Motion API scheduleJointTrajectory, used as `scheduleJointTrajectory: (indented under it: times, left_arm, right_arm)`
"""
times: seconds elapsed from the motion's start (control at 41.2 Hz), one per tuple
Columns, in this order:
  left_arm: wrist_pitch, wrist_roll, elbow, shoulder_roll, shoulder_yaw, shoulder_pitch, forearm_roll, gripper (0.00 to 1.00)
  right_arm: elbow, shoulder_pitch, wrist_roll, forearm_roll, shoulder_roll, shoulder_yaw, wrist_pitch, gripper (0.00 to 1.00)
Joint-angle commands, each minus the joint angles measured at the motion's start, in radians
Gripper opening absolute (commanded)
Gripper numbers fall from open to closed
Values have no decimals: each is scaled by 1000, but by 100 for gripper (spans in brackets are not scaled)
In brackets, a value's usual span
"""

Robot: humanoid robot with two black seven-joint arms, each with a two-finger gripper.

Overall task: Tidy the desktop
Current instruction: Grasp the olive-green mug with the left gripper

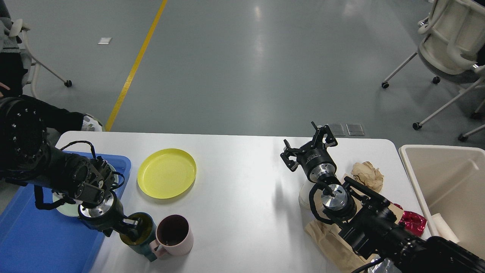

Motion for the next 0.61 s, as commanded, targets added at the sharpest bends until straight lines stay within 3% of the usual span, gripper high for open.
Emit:
scheduleJointTrajectory:
  times: [0.0, 0.121, 0.267, 0.388, 0.583]
  left_arm:
    - [64, 27, -1, 0, -2, 24, 0, 69]
    - [125, 44, -1, 0, -2, 54, 0, 69]
    - [136, 44, -1, 0, -3, 65, -8, 63]
    - [135, 44, -1, 0, -18, 68, -11, 50]
    - [135, 44, -1, 1, -23, 76, -14, 22]
  right_arm:
    - [0, 0, 0, 0, 0, 0, 0, 100]
    - [0, 0, 0, 0, 0, 0, 0, 100]
    - [0, 0, 0, 0, 0, 0, 0, 100]
    - [0, 0, 0, 0, 0, 0, 0, 100]
    - [0, 0, 0, 0, 0, 0, 0, 100]
